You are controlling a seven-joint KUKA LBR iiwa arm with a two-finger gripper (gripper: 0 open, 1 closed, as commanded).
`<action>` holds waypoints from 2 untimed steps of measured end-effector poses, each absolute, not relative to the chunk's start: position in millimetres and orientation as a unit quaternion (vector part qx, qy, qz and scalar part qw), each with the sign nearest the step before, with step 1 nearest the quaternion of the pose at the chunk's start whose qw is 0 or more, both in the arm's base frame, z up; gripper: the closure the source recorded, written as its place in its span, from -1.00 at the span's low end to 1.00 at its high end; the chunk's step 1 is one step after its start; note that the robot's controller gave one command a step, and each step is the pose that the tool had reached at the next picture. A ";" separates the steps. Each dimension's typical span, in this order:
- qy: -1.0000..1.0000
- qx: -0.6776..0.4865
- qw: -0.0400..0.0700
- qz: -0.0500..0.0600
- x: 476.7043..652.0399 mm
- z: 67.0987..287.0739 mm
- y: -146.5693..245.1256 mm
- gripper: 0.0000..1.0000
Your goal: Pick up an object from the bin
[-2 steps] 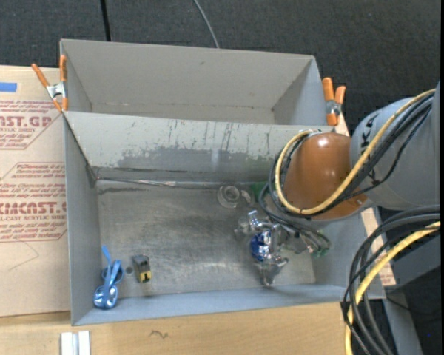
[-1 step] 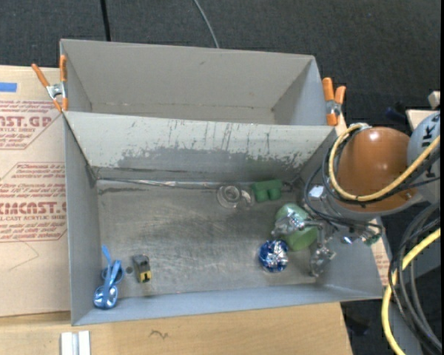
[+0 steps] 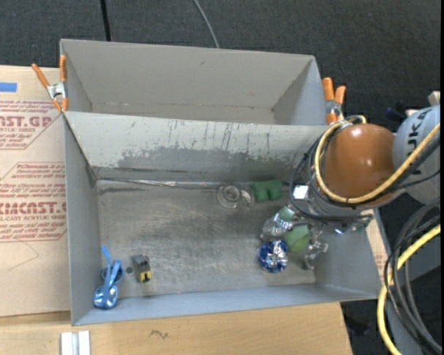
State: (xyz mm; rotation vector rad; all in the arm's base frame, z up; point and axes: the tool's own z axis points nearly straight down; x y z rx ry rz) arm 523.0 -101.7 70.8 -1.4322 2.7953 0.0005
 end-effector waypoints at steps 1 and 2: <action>0.890 -0.455 -0.001 -0.001 523.1 72.2 -103.2 1.00; 0.890 -0.456 0.002 0.000 523.6 71.2 -101.4 -1.00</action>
Offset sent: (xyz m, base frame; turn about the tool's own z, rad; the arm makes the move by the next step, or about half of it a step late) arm 0.0000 0.0000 0.0000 0.0000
